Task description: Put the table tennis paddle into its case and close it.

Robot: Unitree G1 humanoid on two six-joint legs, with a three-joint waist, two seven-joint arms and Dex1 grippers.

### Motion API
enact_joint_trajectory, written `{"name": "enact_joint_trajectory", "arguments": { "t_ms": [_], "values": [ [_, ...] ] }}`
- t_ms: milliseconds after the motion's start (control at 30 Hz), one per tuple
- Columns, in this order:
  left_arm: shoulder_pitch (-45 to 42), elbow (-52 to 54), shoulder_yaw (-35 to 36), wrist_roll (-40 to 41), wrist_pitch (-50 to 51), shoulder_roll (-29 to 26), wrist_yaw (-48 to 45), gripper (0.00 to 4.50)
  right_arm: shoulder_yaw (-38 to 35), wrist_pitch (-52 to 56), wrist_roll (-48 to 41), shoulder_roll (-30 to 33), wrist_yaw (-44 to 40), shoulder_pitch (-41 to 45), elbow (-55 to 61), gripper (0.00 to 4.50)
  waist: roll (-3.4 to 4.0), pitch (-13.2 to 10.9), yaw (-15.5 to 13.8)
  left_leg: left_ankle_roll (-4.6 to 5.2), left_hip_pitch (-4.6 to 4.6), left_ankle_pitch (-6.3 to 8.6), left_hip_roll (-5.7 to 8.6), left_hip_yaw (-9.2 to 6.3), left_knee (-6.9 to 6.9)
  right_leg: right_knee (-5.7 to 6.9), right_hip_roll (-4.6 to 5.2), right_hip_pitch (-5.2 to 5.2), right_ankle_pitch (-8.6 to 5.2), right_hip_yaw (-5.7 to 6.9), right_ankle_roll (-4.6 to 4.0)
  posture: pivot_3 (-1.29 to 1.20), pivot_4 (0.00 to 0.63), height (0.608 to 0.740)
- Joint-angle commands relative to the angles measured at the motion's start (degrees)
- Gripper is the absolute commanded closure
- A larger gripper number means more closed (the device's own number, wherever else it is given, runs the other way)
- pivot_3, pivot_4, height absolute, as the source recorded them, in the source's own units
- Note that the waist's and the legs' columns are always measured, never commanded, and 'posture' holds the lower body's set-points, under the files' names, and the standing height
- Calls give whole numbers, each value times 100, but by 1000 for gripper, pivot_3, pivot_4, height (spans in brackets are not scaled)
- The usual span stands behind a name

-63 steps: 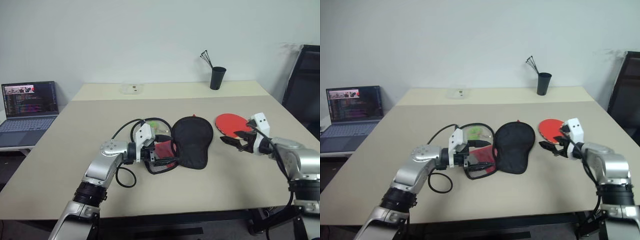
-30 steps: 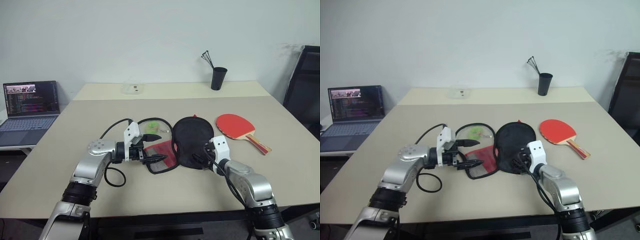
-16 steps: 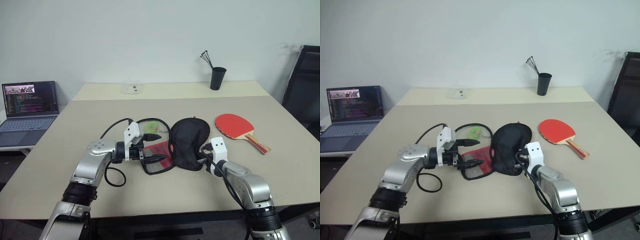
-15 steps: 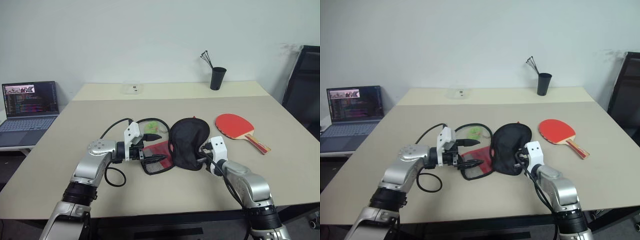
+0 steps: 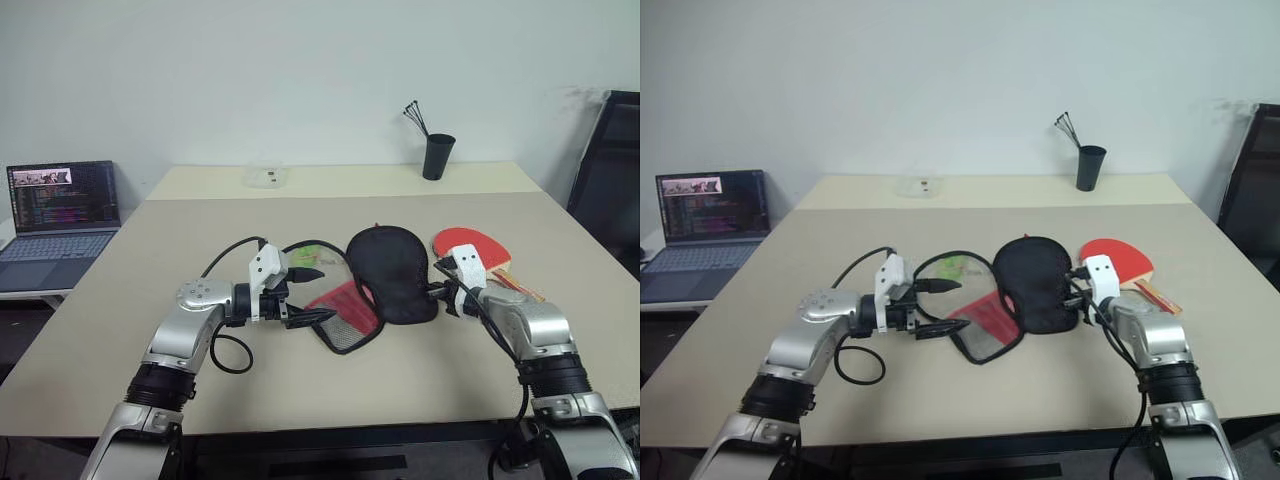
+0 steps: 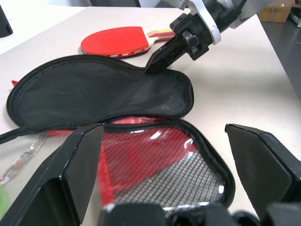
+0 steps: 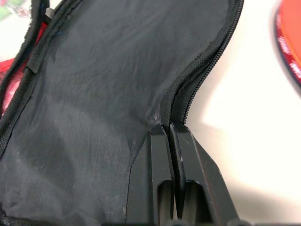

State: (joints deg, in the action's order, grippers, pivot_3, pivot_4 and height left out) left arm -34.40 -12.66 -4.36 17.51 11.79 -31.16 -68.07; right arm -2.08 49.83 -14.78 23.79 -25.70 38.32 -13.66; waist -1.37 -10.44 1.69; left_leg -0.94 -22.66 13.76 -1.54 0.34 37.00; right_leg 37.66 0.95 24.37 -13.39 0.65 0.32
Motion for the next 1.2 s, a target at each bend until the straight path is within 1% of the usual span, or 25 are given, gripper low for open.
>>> {"name": "enact_joint_trajectory", "arguments": {
  "t_ms": [33, 133, 267, 367, 467, 500, 600, 733, 867, 933, 1100, 1200],
  "values": [
    [-111, 89, 31, 6, -111, 26, 25, 0, -207, 119, -205, -15, -106, 189, 102, 4457, 0, 0, 7, 0, 0, 0, 0, 1, 0, 1, 0, 0, 0, -1, 0, 0, 150, 740],
    [-117, 97, 12, 7, -105, 45, 17, 0, -219, 130, -252, -73, -92, 131, 255, 3838, 0, 0, 5, 0, 0, 0, -1, 0, 0, 1, 0, 0, 0, 0, 0, 0, 150, 740],
    [-135, 104, -4, 7, -99, 65, 8, 0, -232, -43, -331, -38, -214, 27, 555, 2502, 0, 0, 1, 0, -1, 0, -2, -1, 0, 1, 0, 0, 0, 0, 0, 0, 150, 740],
    [-137, 137, -10, 14, -79, 87, 0, 0, -281, -239, -535, 345, -811, -95, 1056, 1465, 0, 0, -5, 0, -3, 0, -2, -3, 0, 0, 1, 1, 0, 1, 0, 0, 150, 740],
    [-130, 172, -11, 29, -60, 93, -12, 0, -506, -311, -751, 818, -1312, -135, 1120, 356, 0, 0, -7, 0, -6, 0, -1, -4, 2, -2, 6, 0, 0, 4, 1, 0, 150, 740],
    [-131, 185, -15, 35, -53, 95, -19, 0, -543, -385, -764, 1000, -1466, -142, 1069, 61, -1, -1, -10, 0, -6, 0, 1, -4, 2, -2, 7, 0, 0, 4, 1, 0, 150, 740],
    [-174, 212, -43, 55, -35, 128, -48, 0, -623, -790, -468, 1467, -1483, 55, 254, 24, -2, -1, -13, 0, -4, 0, 3, -2, 3, -2, 8, -1, 0, 3, 1, 0, 150, 740],
    [-257, 161, -102, 55, -63, 194, -93, 0, -528, -1278, -174, 1777, -1601, 408, -989, 24, -3, -2, -10, 0, 0, 0, 9, 1, 2, -1, 7, -2, 0, 1, 0, 0, 150, 740],
    [-419, 7, -179, 25, -100, 292, -155, 0, -334, -2142, 399, 1783, -1414, 1217, -2951, 24, -6, -3, 28, 0, 7, 0, 12, 16, 0, 0, 0, -1, 0, -8, 0, 0, 150, 740],
    [-464, -38, -200, 8, -121, 313, -178, 0, -282, -2468, 568, 1731, -1386, 1527, -3661, 24, -5, -4, 29, 0, 11, 0, 13, 23, -1, 2, -2, -1, 1, -13, -1, 0, 150, 740],
    [-514, -83, -208, -1, -143, 328, -185, 0, -179, -3059, 955, 1613, -1318, 1958, -4935, 24, -6, -4, 18, 0, 7, 0, 8, 19, -2, -3, -9, -1, 1, -13, -1, 0, 150, 740],
    [-509, -49, -206, -4, -134, 323, -174, 0, -99, -3265, 1170, 1605, -1261, 2029, -5409, 24, -6, -4, 9, 0, 5, 0, 6, 19, -1, -3, -2, -1, 1, -13, -2, 0, 150, 740]
  ]
}}
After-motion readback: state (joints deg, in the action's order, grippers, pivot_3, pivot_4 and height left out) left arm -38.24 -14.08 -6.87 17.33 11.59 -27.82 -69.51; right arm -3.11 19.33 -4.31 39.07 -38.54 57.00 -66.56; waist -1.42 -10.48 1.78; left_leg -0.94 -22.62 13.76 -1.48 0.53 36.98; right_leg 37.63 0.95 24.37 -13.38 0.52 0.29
